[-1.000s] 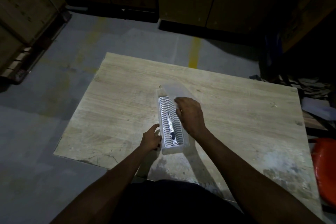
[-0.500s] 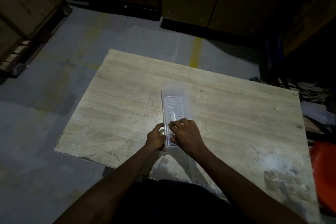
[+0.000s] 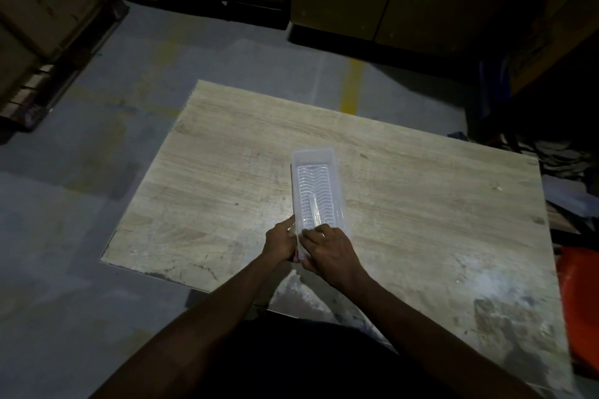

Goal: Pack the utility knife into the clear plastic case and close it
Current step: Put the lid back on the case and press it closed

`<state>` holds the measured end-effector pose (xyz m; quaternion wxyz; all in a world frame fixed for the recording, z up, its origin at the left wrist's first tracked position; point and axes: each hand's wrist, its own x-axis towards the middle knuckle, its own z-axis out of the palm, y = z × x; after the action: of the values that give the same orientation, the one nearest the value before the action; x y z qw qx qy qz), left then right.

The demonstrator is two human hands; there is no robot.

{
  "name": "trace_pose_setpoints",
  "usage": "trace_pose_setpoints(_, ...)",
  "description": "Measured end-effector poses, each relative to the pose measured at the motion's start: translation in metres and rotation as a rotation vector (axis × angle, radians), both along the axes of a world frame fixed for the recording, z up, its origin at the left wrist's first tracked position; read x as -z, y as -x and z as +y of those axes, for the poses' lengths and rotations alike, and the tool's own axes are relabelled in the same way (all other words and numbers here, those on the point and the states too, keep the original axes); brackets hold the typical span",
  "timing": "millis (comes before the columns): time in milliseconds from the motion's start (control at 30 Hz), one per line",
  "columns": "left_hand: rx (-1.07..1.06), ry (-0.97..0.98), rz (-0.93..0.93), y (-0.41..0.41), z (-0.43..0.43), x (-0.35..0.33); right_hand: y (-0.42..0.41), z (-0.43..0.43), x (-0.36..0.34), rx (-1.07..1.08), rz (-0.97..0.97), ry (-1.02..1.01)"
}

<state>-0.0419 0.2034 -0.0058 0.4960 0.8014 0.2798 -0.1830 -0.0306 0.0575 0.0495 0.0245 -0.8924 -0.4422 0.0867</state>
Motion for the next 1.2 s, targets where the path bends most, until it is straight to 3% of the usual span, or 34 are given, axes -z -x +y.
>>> trace_pose_setpoints(167, 0.064, -0.019, -0.024, 0.002, -0.002, 0.002, 0.002, -0.006, 0.009, 0.012, 0.021, 0.0)
trace_pose_setpoints(367, -0.023, 0.029, -0.008, 0.003, -0.002, -0.001, 0.003, -0.013, 0.027, 0.073, 0.111, -0.101)
trace_pose_setpoints(433, -0.039, 0.051, -0.003, 0.007, -0.002, 0.001, 0.002, -0.017, 0.032, 0.18, 0.15, -0.174)
trace_pose_setpoints(533, -0.04, 0.079, 0.021, 0.013, -0.003, 0.001, -0.004, -0.033, 0.04, 0.528, 0.188, -0.331)
trace_pose_setpoints(667, -0.013, 0.126, 0.072, 0.027, -0.004, -0.001, -0.016, -0.063, 0.05, 0.888, 0.45, -0.453)
trace_pose_setpoints(800, 0.026, 0.101, 0.075, 0.038, -0.004, 0.006, -0.015, -0.08, 0.054, 0.993, 0.685, -0.453)
trace_pose_setpoints(1000, 0.01, 0.088, 0.082, 0.037, -0.002, 0.008, -0.008, -0.079, 0.062, 1.098, 0.886, -0.498)
trace_pose_setpoints(1200, 0.04, 0.016, 0.062, 0.033, -0.002, 0.014, -0.01, -0.078, 0.062, 1.144, 0.94, -0.517)
